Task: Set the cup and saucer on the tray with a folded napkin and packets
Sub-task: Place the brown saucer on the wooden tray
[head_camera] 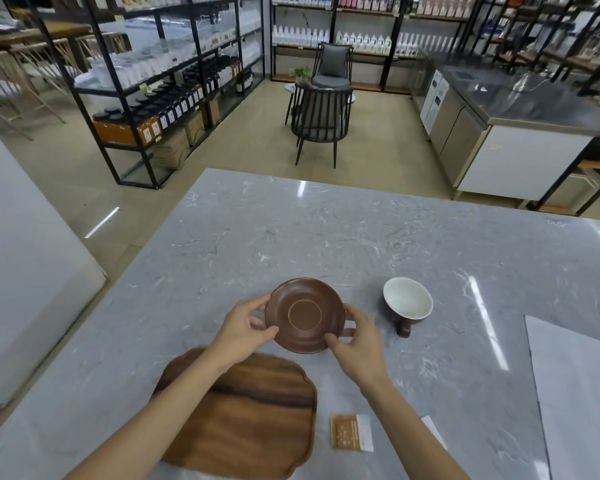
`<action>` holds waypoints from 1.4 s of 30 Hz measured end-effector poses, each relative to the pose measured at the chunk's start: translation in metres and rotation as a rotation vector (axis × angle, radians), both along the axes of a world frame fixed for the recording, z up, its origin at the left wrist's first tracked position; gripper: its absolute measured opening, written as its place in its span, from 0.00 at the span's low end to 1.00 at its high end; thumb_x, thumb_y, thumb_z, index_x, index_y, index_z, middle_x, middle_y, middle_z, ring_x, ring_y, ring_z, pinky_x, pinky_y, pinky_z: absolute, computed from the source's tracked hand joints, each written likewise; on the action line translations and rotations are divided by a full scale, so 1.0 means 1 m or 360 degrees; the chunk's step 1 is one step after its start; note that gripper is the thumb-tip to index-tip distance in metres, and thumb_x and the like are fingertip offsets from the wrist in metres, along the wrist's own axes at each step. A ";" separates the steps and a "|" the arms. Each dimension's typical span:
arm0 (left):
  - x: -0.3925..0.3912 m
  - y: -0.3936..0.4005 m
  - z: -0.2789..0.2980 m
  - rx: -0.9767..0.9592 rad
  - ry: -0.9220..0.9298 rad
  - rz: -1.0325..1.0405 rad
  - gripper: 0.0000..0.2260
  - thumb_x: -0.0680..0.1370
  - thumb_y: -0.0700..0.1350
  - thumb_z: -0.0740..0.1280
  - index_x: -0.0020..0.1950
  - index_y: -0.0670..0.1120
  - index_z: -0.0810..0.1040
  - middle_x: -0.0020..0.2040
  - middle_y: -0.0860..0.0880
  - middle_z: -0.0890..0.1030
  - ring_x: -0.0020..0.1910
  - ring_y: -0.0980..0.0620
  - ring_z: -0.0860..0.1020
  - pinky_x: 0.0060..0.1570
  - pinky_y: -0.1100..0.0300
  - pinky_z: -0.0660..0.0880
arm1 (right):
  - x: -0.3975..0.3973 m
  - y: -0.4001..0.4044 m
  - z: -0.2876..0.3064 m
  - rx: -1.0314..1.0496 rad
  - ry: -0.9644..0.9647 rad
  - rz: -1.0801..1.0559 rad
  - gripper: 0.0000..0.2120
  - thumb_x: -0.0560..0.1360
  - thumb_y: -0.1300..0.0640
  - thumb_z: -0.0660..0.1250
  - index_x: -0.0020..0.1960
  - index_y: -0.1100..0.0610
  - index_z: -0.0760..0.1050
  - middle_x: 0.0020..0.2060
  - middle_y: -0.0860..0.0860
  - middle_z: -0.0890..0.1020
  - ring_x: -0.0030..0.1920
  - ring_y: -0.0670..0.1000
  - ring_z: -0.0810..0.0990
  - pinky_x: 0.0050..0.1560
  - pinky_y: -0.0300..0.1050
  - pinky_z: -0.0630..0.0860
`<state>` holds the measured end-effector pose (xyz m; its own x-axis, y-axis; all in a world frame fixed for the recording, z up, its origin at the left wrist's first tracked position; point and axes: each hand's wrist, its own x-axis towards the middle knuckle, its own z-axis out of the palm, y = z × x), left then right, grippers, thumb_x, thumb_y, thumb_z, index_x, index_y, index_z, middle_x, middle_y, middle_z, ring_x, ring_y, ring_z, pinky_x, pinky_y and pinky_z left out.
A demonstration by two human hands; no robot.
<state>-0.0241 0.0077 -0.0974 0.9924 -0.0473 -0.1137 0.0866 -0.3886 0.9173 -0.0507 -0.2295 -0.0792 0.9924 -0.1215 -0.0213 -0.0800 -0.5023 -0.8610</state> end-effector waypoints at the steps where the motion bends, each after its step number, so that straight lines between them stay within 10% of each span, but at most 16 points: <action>1: -0.006 0.005 0.004 -0.0012 0.0015 0.0005 0.31 0.74 0.41 0.76 0.74 0.56 0.71 0.58 0.56 0.77 0.46 0.55 0.83 0.48 0.67 0.79 | -0.005 0.004 0.003 0.0018 0.0000 0.0002 0.30 0.70 0.62 0.76 0.70 0.52 0.74 0.62 0.51 0.78 0.52 0.47 0.82 0.55 0.42 0.82; 17: -0.110 0.060 0.003 -0.0109 0.0055 0.0068 0.32 0.73 0.42 0.77 0.75 0.56 0.72 0.61 0.57 0.76 0.50 0.59 0.83 0.48 0.72 0.76 | -0.103 0.053 -0.001 0.0137 0.0050 -0.0051 0.31 0.70 0.62 0.77 0.69 0.46 0.72 0.60 0.46 0.76 0.48 0.43 0.82 0.48 0.34 0.78; 34: -0.155 0.080 -0.017 -0.0025 0.0218 0.0132 0.31 0.74 0.39 0.76 0.75 0.50 0.70 0.67 0.52 0.73 0.49 0.57 0.83 0.52 0.65 0.79 | -0.142 0.086 -0.035 -0.0073 0.0113 -0.0003 0.32 0.70 0.60 0.76 0.72 0.51 0.73 0.55 0.45 0.77 0.61 0.53 0.78 0.65 0.52 0.75; 42: -0.160 0.083 -0.026 -0.0102 0.0211 0.0163 0.29 0.76 0.42 0.75 0.75 0.53 0.70 0.65 0.56 0.73 0.54 0.56 0.81 0.53 0.65 0.78 | -0.149 0.090 -0.042 -0.0029 0.0030 -0.0015 0.29 0.72 0.63 0.75 0.71 0.50 0.74 0.54 0.43 0.76 0.53 0.42 0.79 0.48 0.24 0.74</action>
